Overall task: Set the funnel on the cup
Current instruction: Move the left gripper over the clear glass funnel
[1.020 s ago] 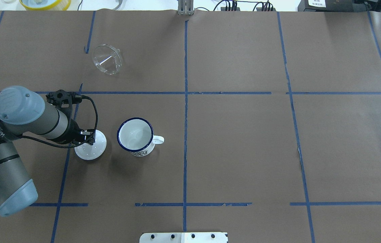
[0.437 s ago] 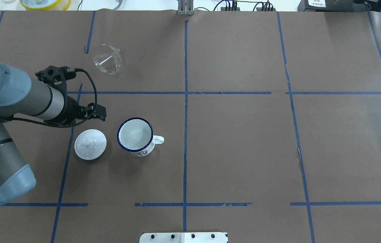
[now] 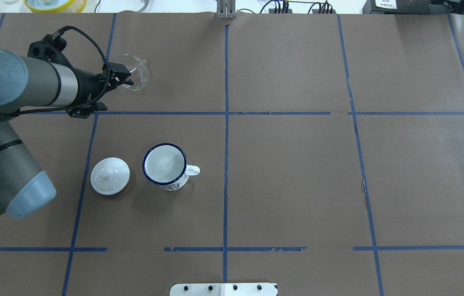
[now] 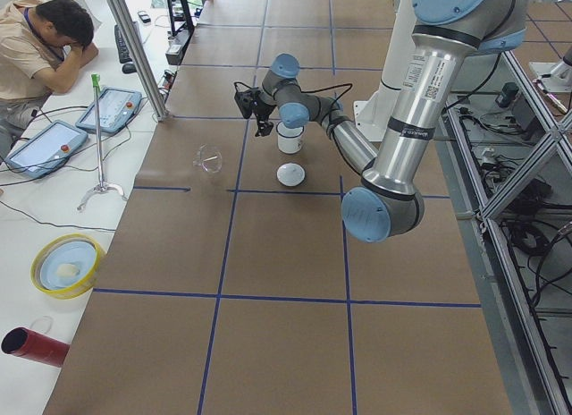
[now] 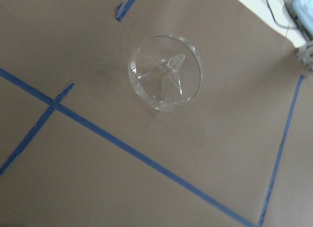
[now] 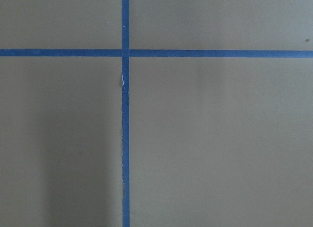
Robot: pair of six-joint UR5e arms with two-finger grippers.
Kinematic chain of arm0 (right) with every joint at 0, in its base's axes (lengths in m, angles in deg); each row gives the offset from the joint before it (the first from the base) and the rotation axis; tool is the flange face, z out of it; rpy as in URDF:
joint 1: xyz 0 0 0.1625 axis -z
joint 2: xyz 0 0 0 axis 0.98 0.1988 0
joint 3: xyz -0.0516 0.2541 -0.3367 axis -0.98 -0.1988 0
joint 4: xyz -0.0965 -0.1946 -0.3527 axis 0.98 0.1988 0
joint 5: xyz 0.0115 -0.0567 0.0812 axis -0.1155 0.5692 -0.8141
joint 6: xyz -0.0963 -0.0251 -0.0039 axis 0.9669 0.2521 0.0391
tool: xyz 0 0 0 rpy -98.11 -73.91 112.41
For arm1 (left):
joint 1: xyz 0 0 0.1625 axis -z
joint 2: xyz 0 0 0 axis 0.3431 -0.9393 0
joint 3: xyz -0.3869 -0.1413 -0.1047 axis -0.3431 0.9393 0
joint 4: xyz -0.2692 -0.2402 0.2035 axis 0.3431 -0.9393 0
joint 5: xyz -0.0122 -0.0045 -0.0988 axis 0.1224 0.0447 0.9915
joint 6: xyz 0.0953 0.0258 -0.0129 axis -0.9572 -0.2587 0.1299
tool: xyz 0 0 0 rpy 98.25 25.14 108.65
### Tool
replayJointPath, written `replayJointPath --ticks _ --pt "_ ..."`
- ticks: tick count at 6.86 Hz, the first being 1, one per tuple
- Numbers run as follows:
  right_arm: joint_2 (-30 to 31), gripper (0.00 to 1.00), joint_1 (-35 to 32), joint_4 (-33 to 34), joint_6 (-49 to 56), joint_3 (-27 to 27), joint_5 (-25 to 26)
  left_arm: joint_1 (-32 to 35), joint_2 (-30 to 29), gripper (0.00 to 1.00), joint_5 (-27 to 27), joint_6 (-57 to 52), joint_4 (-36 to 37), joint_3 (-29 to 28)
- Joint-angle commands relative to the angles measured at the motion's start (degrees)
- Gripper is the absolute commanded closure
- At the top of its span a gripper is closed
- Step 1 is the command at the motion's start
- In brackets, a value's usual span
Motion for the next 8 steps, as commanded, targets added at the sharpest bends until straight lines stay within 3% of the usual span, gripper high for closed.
replayJointPath --ticks 1,3,6,8 --pt "0.00 0.00 0.00 0.00 0.00 0.00 0.00 -0.21 -4.97 0.00 -6.82 14.24 -16.46 -17.15" --pt "0.00 0.00 0.00 0.00 0.00 0.00 0.00 -1.00 -7.97 0.00 -14.63 18.83 -26.91 -28.33" --pt "0.00 0.00 0.00 0.00 0.00 0.00 0.00 -0.48 -10.26 0.00 -16.59 21.66 -28.47 -33.64" --pt "0.00 0.00 0.00 0.00 0.00 0.00 0.00 1.36 -12.02 0.07 -16.87 23.34 -29.16 -36.38"
